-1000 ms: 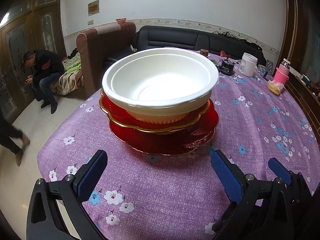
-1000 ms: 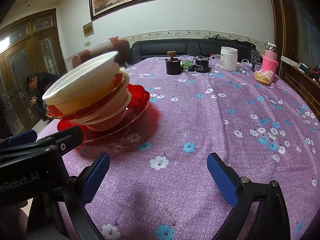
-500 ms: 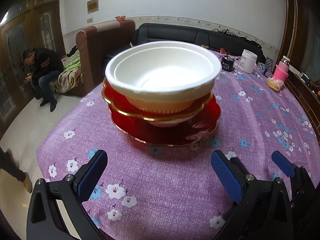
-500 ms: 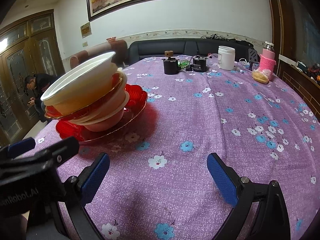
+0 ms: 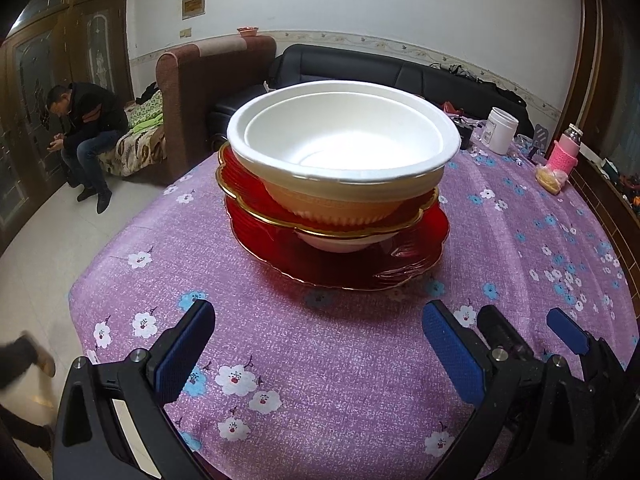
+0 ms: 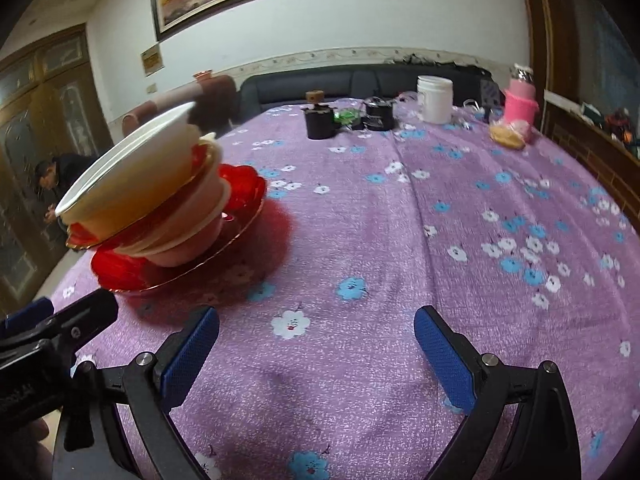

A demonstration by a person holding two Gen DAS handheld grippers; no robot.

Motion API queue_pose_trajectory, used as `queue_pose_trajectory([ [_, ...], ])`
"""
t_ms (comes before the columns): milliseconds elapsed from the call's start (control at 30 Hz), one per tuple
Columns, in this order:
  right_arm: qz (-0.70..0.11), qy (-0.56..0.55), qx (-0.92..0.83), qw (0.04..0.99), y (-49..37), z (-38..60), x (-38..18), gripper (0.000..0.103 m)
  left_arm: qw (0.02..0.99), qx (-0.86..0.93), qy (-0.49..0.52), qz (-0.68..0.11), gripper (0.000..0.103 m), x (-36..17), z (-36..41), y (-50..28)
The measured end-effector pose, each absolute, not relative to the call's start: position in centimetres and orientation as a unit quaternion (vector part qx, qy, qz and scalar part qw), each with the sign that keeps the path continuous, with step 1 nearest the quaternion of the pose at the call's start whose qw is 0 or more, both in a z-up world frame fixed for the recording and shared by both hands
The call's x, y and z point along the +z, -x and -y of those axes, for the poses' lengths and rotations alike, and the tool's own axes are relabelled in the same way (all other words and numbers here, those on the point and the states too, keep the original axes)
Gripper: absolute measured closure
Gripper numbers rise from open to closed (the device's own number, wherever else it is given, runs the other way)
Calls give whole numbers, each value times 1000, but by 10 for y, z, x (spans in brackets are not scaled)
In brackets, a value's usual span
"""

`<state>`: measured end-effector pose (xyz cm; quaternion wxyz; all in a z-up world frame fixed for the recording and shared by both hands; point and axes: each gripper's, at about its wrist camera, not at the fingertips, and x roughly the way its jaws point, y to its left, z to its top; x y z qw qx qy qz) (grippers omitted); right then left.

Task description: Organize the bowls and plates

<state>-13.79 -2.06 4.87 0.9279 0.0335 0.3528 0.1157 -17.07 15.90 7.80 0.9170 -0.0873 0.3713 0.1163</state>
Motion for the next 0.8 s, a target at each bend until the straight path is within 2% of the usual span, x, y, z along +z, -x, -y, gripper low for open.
queue_pose_trajectory([
  [800, -353, -26, 118, 928, 136, 15, 49, 3, 917, 120, 94, -370, 0, 73, -163, 165],
])
